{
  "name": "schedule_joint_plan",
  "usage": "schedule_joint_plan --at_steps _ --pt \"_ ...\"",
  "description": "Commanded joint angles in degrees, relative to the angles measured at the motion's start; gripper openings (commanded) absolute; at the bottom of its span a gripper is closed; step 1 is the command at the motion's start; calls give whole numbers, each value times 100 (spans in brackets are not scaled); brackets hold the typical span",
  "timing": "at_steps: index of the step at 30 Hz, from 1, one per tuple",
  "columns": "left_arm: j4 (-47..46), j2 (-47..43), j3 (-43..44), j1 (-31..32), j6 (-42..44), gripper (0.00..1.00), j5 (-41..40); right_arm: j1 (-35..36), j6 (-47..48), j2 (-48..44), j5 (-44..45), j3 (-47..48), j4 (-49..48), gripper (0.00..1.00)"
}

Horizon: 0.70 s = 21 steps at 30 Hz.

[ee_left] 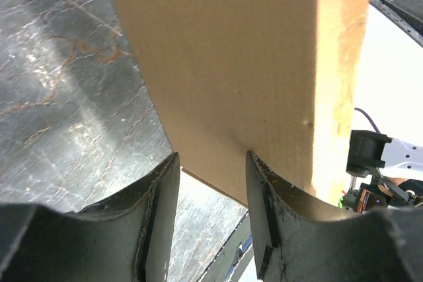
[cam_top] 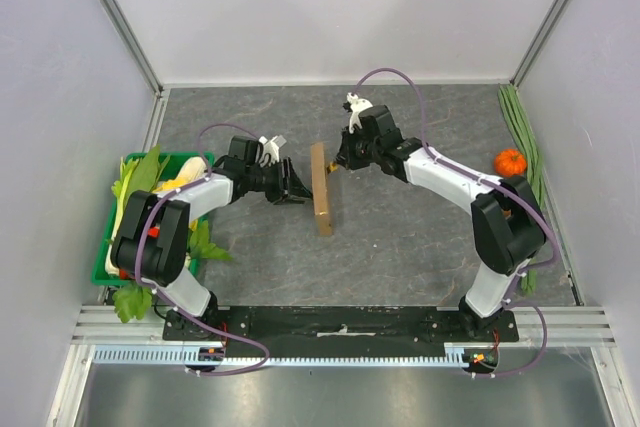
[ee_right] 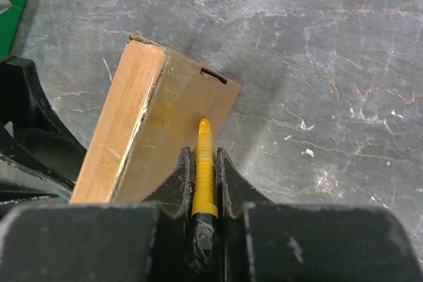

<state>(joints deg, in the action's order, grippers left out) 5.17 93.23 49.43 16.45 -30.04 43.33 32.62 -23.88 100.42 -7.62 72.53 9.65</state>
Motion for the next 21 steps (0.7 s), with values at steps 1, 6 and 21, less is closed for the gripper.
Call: schedule_joint_plan --at_steps 1,6,21 --pt "-499 -7 -82 87 -318 50 421 51 -21 100 -432 279 -517 0" --pt "-763 73 -135 78 -415 50 580 191 -47 197 -645 323 -675 0" --pt "837 -1685 708 78 955 53 -2524 210 252 -1340 1290 455 432 0"
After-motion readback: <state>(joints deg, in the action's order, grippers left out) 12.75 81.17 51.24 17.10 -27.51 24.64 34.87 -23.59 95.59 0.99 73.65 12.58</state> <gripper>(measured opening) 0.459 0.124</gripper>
